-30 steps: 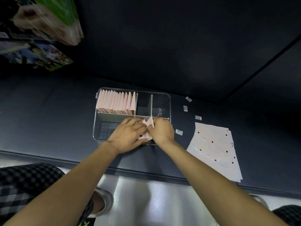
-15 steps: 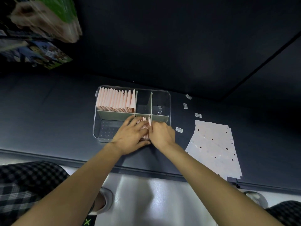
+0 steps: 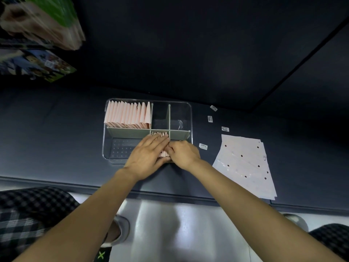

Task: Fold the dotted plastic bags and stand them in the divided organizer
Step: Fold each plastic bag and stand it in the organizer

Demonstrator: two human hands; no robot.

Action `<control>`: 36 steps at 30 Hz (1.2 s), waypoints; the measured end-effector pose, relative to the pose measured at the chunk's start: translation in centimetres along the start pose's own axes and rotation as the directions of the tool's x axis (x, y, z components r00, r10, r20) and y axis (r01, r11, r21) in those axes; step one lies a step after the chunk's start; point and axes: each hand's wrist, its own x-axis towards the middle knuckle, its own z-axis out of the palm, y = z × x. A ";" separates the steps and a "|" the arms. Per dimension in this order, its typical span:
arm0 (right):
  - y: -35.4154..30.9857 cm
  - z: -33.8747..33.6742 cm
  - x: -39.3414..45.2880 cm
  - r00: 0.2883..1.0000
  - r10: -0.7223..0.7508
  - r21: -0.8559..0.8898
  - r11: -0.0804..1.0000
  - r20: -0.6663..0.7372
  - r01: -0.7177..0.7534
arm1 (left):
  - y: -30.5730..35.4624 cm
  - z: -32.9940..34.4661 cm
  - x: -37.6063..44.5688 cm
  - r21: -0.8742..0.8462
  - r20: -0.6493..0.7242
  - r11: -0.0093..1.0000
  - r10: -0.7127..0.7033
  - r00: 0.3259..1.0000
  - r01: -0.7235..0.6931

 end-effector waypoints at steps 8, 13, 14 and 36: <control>12.7 1.6 -9.9 0.977 -0.027 0.022 0.999 -0.210 0.032 | 2.6 -0.5 0.4 0.107 0.040 0.994 0.001 0.999 -0.005; 20.6 4.0 -17.0 0.998 0.053 -0.078 0.995 -0.022 -0.054 | 8.9 1.5 1.7 -0.074 0.019 0.962 0.265 0.964 -0.263; 21.5 4.4 -18.0 0.999 0.048 -0.108 0.993 0.000 -0.048 | 10.3 2.4 1.7 -0.120 0.108 0.959 0.271 0.957 -0.258; 25.5 -1.3 -14.2 0.991 0.127 0.719 0.692 -0.039 -0.060 | 15.3 5.5 5.0 -0.572 0.177 0.787 -0.155 0.972 0.230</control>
